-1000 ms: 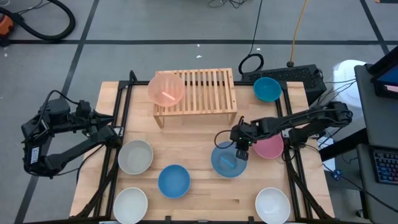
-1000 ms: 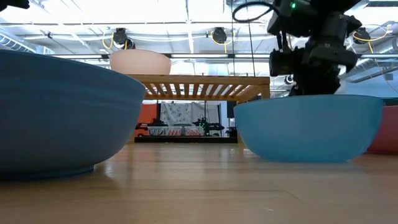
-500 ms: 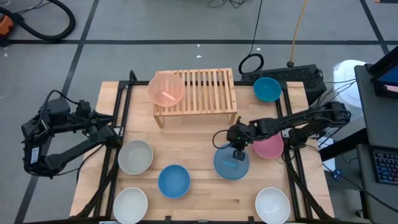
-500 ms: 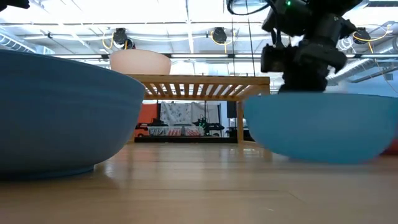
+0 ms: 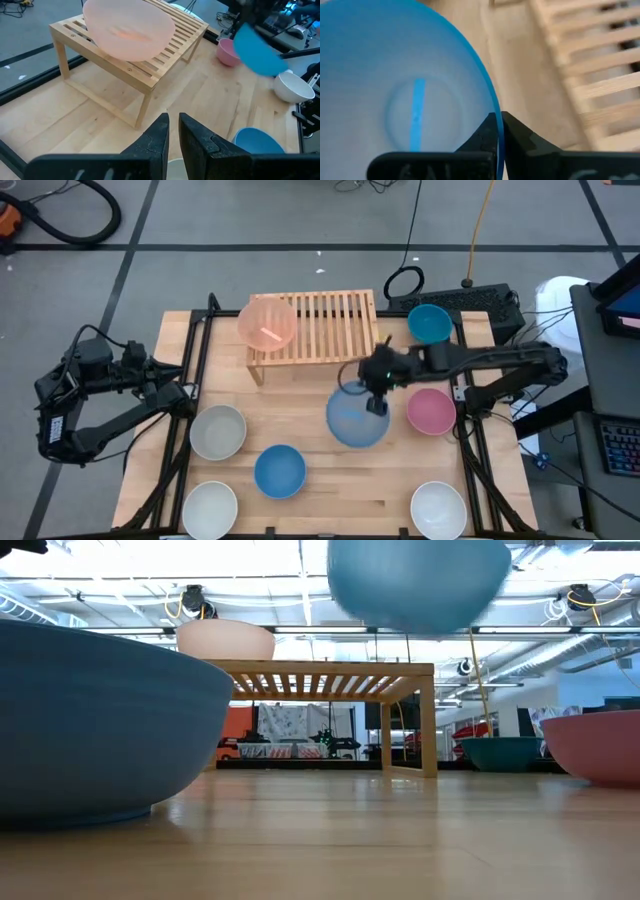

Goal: Place and stack bowls onto a shelf
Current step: Stack the middle blue bowl on top of the orange bowl on the shelf

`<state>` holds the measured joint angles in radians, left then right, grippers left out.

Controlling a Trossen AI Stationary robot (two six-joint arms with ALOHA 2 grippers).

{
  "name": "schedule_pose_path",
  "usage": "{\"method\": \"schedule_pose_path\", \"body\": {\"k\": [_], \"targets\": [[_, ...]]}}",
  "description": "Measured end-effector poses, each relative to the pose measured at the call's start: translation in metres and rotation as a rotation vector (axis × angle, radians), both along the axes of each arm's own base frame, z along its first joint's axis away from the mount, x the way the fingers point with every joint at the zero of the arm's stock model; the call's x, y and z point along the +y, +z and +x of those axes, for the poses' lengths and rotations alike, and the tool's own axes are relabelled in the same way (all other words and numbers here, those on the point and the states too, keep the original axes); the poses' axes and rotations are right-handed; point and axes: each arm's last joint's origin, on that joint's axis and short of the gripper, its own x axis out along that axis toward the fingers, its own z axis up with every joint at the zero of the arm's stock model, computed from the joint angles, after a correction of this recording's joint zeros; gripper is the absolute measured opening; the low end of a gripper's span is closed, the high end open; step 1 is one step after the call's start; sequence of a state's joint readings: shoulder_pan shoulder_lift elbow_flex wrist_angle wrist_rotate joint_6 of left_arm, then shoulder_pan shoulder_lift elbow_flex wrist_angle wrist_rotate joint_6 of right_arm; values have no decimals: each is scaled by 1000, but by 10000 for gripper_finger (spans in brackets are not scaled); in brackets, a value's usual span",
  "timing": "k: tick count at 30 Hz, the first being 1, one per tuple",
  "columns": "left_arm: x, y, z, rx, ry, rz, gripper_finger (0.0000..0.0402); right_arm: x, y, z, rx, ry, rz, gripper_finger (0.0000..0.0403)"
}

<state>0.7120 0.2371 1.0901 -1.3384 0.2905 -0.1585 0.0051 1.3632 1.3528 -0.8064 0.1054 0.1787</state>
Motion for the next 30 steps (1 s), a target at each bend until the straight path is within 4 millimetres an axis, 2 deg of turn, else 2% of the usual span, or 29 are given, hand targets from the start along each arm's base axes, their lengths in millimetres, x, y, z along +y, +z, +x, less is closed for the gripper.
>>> {"method": "schedule_pose_path", "body": {"k": [4,8,15,23,30], "targets": [[0,0,0,0,0,-1,47,-12,40,1,-80,-12,-33,1],[0,0,0,0,0,-1,47,-26,61,9,-99,15,-104,0],[0,0,0,-1,1,-1,47,-55,87,32,-129,16,-200,0],[0,0,0,1,-1,3,47,-82,120,69,-235,60,-305,0],[0,0,0,1,-1,1,47,-113,137,90,-347,44,-336,0]]}}
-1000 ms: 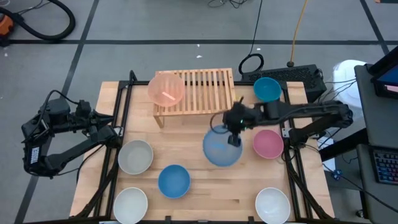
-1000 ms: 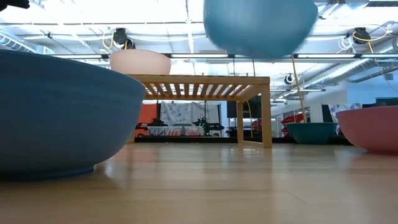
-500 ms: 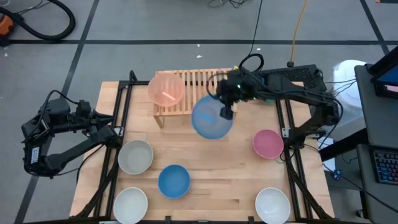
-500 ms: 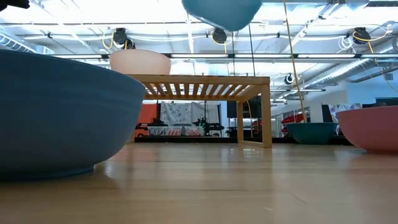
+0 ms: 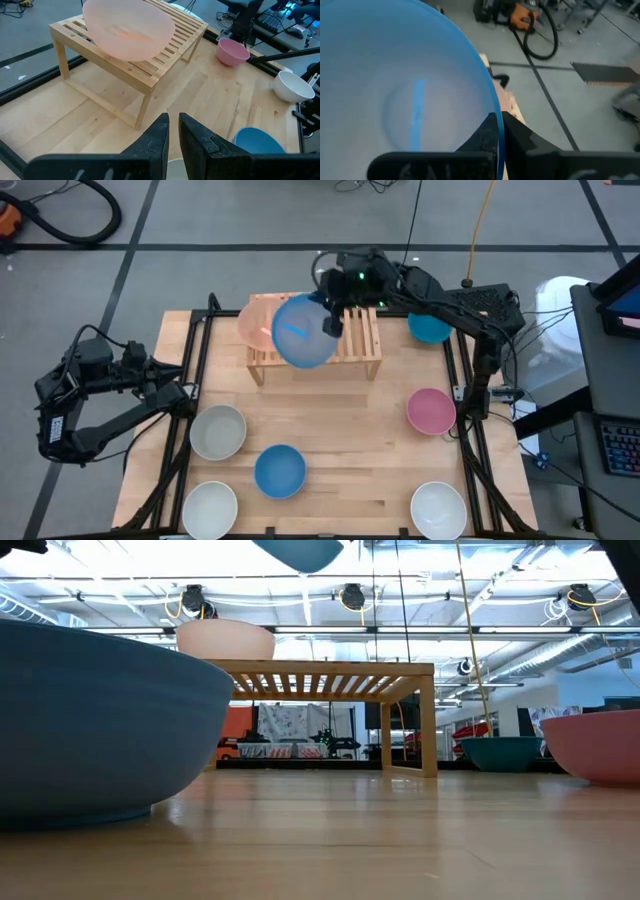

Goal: Place and stack bowls onto a shelf
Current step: Stack the middle blue bowl on top of the orange bowl on the shelf

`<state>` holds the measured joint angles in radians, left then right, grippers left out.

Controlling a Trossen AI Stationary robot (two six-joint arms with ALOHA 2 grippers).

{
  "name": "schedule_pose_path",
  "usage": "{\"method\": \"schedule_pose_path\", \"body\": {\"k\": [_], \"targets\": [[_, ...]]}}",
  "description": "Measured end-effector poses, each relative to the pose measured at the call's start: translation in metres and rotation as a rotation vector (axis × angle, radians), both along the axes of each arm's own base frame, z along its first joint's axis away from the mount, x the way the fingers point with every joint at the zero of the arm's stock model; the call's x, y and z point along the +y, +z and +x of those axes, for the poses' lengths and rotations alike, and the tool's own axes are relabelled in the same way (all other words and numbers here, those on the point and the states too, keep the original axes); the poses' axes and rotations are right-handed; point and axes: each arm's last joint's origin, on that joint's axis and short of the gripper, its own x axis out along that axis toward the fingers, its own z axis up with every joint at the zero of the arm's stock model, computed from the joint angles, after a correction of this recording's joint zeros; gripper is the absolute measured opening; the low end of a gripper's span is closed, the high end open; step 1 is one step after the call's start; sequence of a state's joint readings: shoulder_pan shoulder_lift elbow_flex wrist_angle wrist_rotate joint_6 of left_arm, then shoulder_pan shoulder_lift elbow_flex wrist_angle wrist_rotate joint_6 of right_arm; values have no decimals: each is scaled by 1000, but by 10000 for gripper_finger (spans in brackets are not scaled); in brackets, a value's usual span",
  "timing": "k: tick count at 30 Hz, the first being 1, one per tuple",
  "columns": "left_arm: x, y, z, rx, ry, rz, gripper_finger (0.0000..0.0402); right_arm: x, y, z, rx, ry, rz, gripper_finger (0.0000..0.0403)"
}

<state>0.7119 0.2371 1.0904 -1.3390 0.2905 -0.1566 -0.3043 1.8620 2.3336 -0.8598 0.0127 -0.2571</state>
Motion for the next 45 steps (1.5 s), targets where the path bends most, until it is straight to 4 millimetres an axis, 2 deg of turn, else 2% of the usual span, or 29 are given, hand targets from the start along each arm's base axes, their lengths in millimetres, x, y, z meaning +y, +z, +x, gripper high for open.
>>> {"method": "schedule_pose_path", "body": {"k": [6,16,20,28,40,45], "targets": [[0,0,0,-3,4,-8,47,-26,-9,13,-47,42,5,0],[0,0,0,-9,9,-16,47,-62,-38,29,12,41,-24,0],[0,0,0,-14,16,-28,47,-73,-45,38,-28,77,-24,0],[0,0,0,-18,22,-37,47,-85,-49,41,-66,116,-36,0],[0,0,0,-21,28,-42,47,-99,-82,61,-20,142,-24,0],[0,0,0,-23,31,-48,47,-102,-84,64,-24,151,-66,0]]}}
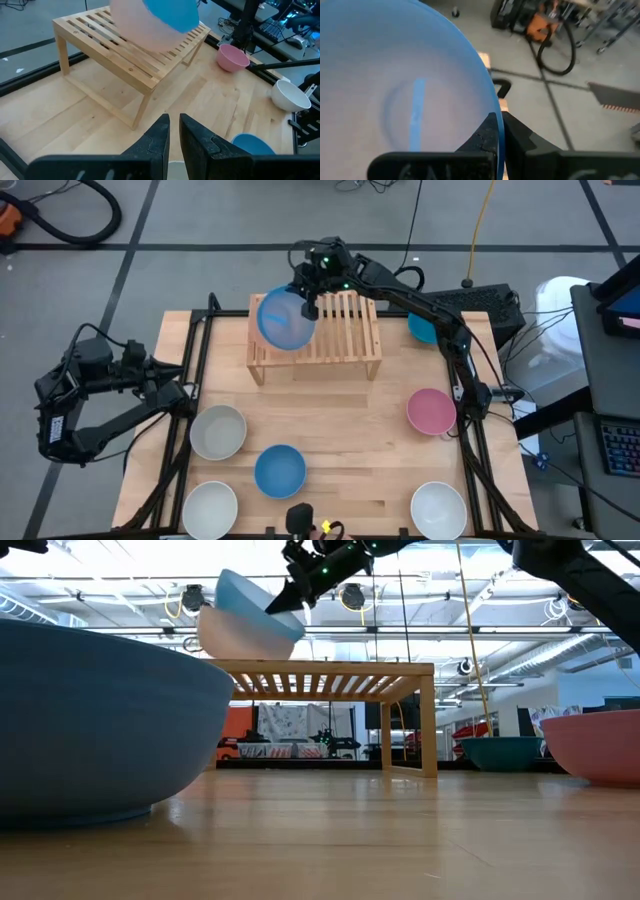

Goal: Place and stack bowls onto a shelf
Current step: Stack the middle blue bowl on top of the orange bowl on the shelf

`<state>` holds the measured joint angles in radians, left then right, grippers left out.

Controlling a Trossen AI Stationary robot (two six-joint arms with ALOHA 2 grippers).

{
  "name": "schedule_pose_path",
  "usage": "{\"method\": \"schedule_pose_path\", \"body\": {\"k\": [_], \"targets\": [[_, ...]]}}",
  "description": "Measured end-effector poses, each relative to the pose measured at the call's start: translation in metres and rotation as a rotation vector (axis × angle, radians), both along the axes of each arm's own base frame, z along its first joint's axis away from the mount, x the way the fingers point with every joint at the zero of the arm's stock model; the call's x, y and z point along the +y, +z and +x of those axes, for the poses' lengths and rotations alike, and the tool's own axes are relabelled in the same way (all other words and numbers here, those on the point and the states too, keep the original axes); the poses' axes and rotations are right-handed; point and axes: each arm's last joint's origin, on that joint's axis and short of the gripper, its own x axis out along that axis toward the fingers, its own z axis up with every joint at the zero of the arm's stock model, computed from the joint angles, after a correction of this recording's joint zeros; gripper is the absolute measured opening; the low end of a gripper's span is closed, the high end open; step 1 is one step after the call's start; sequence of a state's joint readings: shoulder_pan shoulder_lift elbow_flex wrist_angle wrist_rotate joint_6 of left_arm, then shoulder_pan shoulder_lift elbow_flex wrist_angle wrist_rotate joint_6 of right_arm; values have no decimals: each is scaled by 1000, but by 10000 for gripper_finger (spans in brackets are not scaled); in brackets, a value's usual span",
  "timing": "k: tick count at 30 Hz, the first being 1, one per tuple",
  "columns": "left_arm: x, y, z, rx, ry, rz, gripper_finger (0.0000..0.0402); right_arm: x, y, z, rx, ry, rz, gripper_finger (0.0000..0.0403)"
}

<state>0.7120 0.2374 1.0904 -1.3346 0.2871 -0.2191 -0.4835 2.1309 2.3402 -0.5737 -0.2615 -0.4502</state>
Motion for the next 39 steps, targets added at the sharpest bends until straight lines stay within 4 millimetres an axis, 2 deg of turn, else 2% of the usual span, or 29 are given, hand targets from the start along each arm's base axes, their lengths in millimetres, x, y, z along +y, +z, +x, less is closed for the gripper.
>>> {"method": "schedule_pose_path", "body": {"k": [5,11,30,39], "targets": [[0,0,0,0,0,0,47,-2,6,0,-35,-78,-35,7],[0,0,0,1,-1,2,47,2,6,2,-34,-67,-40,31],[0,0,0,3,-3,5,47,33,19,16,-113,21,-135,133],[0,0,0,3,-3,4,47,40,25,15,-122,39,-159,138]]}}
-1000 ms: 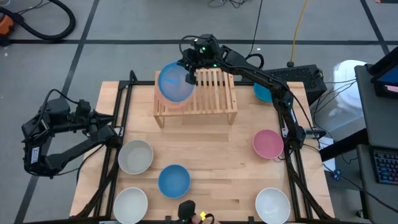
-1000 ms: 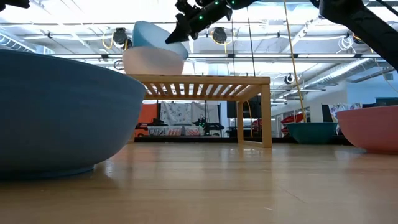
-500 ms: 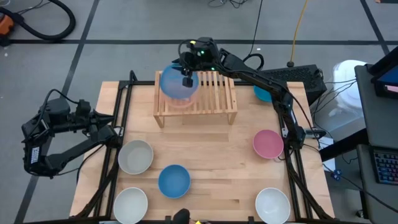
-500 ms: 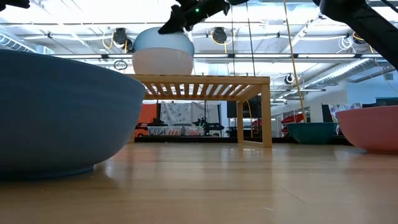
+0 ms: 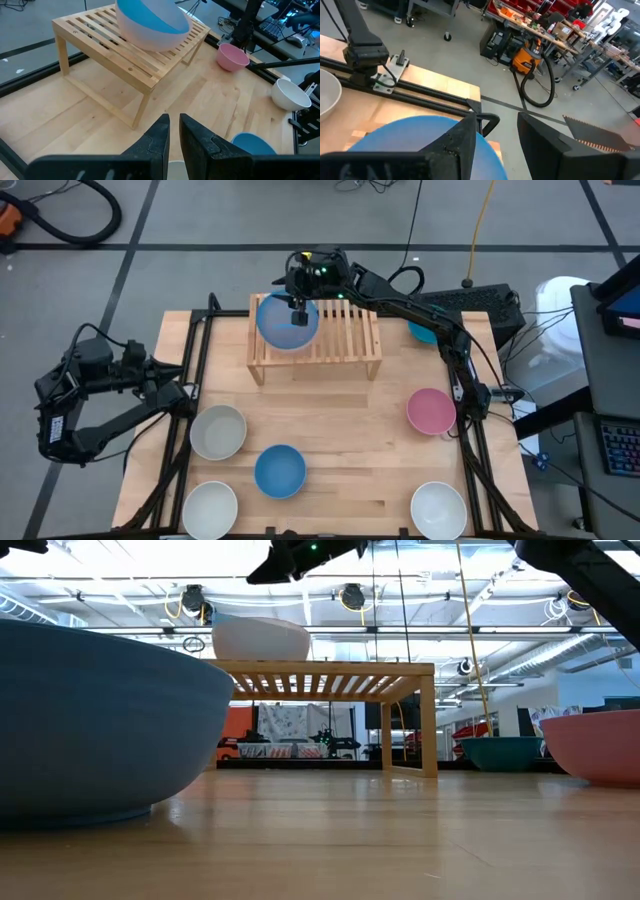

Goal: Place and stack bowls onto a shelf
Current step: Stack the middle blue bowl on top of the orange bowl on the shelf

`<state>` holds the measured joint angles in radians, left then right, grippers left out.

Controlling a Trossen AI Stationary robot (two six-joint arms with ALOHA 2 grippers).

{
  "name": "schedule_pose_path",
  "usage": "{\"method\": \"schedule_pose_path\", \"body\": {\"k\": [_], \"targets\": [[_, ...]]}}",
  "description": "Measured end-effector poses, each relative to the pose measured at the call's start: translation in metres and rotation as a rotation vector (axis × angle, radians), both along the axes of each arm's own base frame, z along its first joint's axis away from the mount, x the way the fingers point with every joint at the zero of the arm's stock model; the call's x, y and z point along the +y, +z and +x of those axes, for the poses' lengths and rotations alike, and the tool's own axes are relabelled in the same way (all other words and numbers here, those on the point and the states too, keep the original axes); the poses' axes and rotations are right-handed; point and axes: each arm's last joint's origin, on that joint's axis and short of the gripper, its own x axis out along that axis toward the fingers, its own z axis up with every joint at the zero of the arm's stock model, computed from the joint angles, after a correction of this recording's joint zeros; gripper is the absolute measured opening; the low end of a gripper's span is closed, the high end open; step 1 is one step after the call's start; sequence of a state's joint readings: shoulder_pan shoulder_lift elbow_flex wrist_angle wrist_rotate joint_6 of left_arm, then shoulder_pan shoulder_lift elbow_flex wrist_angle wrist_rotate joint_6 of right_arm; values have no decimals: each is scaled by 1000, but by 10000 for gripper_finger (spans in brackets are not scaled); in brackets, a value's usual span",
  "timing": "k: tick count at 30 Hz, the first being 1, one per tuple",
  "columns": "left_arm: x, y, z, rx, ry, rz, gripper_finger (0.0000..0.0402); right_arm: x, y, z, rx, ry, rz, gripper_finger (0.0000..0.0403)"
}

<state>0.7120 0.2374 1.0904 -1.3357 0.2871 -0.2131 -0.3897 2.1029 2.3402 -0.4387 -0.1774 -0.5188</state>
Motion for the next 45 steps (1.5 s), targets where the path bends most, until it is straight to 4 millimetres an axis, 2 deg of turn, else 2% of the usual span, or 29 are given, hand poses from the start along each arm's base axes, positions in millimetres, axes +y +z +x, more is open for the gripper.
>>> {"method": "schedule_pose_path", "body": {"k": [6,10,13,16,21,27,32,38,45], "targets": [[1,2,1,-17,1,13,47,15,29,-17,-12,-105,-151,139],[8,11,8,-57,27,67,47,38,56,-40,17,-163,-229,136],[19,16,18,-12,69,101,47,57,74,-64,51,-201,-235,135],[36,19,34,75,107,111,47,72,89,-86,79,-245,-249,135],[71,26,74,157,95,161,47,90,111,-120,60,-318,-234,135],[115,37,127,82,38,269,47,97,124,-150,75,-385,-233,134],[143,34,164,31,-38,313,47,100,132,-172,83,-439,-246,134],[165,18,189,97,-70,308,47,103,133,-186,116,-445,-221,134],[180,0,207,160,-90,262,47,104,130,-187,145,-443,-217,134]]}}
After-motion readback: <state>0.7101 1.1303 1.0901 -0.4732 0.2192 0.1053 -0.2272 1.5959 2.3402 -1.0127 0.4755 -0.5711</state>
